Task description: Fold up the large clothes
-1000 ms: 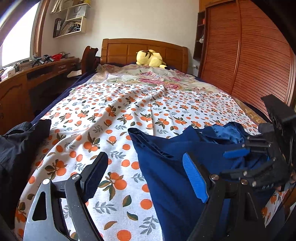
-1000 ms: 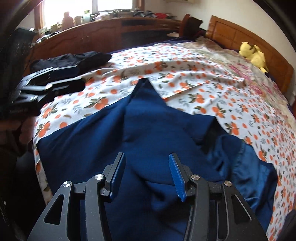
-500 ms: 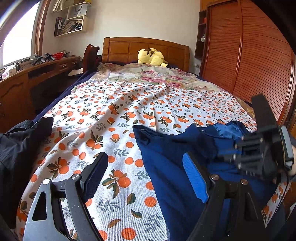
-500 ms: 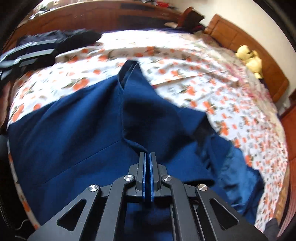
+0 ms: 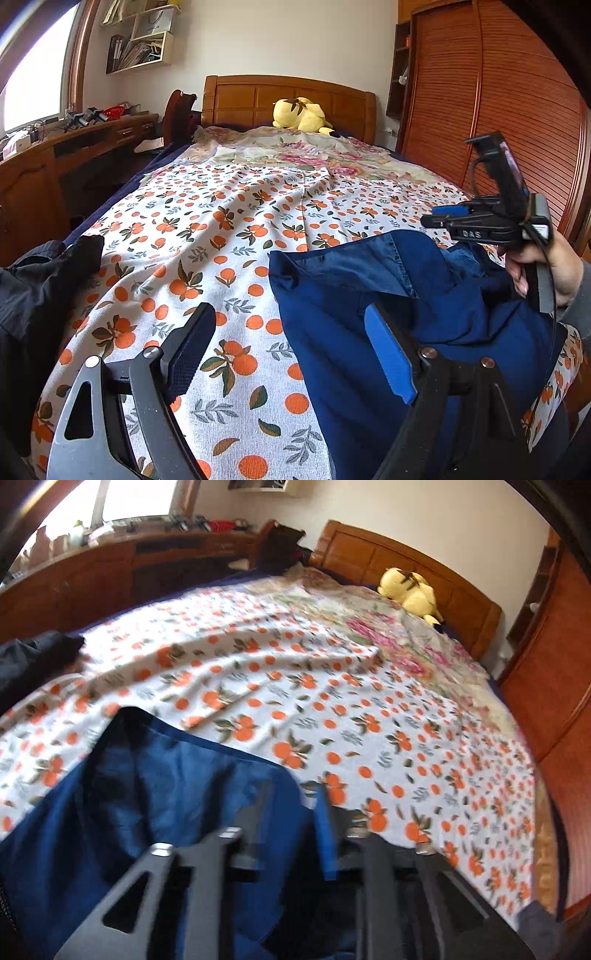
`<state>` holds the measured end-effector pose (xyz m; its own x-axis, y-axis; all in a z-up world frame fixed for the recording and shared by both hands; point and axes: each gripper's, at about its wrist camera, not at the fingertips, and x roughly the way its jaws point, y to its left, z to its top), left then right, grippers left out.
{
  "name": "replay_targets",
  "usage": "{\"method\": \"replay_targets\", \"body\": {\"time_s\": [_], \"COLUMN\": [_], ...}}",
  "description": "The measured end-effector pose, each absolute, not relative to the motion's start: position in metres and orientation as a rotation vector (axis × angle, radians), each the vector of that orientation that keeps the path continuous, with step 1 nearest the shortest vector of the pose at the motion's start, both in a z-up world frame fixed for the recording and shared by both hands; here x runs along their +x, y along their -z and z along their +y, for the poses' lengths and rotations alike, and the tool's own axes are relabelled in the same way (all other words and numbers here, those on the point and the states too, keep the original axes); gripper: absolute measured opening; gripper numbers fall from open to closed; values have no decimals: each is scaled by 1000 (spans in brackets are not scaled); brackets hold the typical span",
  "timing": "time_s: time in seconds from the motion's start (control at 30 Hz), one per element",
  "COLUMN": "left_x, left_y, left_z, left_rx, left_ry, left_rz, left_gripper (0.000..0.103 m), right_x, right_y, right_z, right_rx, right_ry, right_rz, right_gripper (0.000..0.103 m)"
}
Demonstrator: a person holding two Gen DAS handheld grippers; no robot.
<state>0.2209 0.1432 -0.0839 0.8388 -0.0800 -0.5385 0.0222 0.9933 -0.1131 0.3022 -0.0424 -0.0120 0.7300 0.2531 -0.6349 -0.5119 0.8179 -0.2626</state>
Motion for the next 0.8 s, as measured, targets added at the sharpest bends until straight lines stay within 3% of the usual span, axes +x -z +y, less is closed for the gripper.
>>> {"method": "replay_targets", "body": {"time_s": [0.03, 0.3, 0.8], "left_x": [221, 221, 222], "left_y": [84, 85, 87], "left_z": [143, 142, 139], "left_rx": [-104, -98, -94], "left_ry": [54, 56, 61], "left_rz": [574, 576, 576], "left_gripper": [83, 83, 83], "right_x": [296, 263, 301], "right_y": [14, 47, 95], "right_z": [-41, -35, -21], "right_rx": [-441, -442, -451], "right_ry": [-459, -695, -742], "right_rz": [626, 769, 1012], "right_gripper": [49, 50, 50]}}
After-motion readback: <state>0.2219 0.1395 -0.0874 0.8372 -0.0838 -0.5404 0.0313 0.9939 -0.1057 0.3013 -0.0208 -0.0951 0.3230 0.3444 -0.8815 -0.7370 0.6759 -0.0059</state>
